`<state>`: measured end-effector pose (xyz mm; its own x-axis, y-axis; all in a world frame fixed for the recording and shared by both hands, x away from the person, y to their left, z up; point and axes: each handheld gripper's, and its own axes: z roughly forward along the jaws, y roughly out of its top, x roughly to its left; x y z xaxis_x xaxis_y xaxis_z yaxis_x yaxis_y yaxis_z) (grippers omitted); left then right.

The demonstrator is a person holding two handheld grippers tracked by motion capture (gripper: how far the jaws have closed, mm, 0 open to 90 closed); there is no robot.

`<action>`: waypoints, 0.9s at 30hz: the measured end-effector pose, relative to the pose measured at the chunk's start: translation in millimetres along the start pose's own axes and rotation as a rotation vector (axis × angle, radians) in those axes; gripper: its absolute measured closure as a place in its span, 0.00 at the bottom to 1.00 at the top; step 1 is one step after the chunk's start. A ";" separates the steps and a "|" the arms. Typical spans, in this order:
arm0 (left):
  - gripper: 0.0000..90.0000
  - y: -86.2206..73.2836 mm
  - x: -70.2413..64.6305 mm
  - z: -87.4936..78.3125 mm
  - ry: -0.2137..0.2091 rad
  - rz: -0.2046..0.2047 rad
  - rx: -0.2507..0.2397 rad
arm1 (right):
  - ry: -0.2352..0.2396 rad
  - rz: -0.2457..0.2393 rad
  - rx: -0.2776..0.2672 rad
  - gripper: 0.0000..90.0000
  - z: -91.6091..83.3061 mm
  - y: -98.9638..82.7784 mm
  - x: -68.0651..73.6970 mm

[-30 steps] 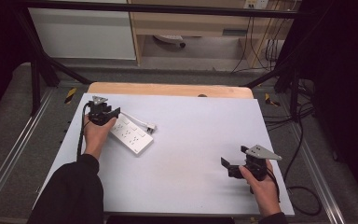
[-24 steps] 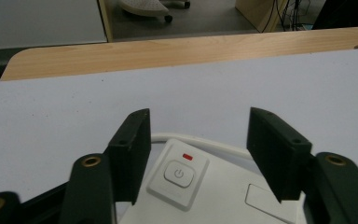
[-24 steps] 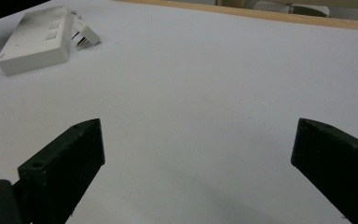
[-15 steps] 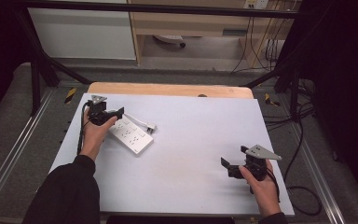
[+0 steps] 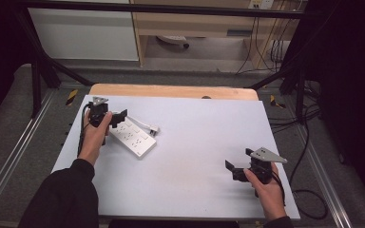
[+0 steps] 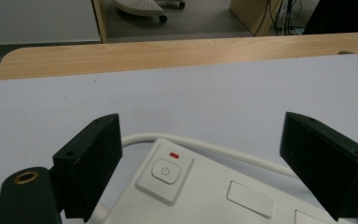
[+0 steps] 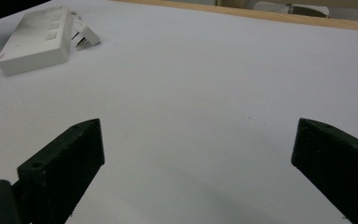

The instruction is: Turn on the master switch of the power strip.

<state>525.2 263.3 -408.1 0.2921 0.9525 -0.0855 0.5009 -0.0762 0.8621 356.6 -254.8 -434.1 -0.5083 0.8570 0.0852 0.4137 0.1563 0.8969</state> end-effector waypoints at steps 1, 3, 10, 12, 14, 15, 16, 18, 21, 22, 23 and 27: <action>0.14 0.7 -0.9 -1.8 -0.003 0.001 -0.003 | 0.000 0.000 0.001 0.03 -0.1 0.1 0.0; 0.15 2.0 -2.7 -5.4 -0.014 -0.001 -0.005 | 0.001 -0.001 0.000 0.03 0.1 0.0 0.0; 0.12 4.1 -12.3 -21.8 -0.061 -0.004 -0.019 | 0.000 -0.003 0.000 0.03 -0.3 0.1 0.0; 0.11 3.1 -15.2 -26.7 -0.073 -0.003 -0.014 | 0.000 -0.003 0.000 0.03 -0.3 0.1 -0.1; 0.10 1.5 -18.1 -32.0 -0.093 -0.008 -0.024 | -0.001 -0.002 0.001 0.03 -0.4 0.1 0.0; 0.09 0.7 -19.4 -34.5 -0.097 -0.009 -0.024 | -0.001 -0.002 0.001 0.03 -0.3 0.1 0.0; 0.09 -0.3 -20.5 -37.2 -0.096 -0.007 -0.018 | -0.001 -0.003 0.001 0.03 -0.3 0.1 -0.1; 0.09 -2.5 -22.7 -42.2 -0.100 -0.012 -0.013 | -0.001 -0.003 0.002 0.03 -0.3 0.1 0.1; 0.09 -6.1 -25.7 -50.6 -0.115 -0.018 -0.022 | -0.002 -0.005 0.002 0.03 0.0 -0.1 0.0; 0.09 -7.4 -27.0 -53.3 -0.117 -0.014 -0.022 | -0.002 -0.005 0.003 0.03 0.0 -0.1 0.1; 0.09 -8.8 -28.3 -56.8 -0.123 -0.012 -0.020 | -0.003 -0.006 0.004 0.03 0.2 -0.2 0.1; 0.09 -13.7 -33.2 -67.0 -0.123 -0.002 -0.028 | -0.002 -0.007 0.006 0.03 0.2 -0.3 0.1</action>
<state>454.0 252.4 -383.6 0.3897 0.9093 -0.1460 0.4791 -0.0648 0.8754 356.6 -254.6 -434.4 -0.5098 0.8567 0.0782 0.4147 0.1651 0.8949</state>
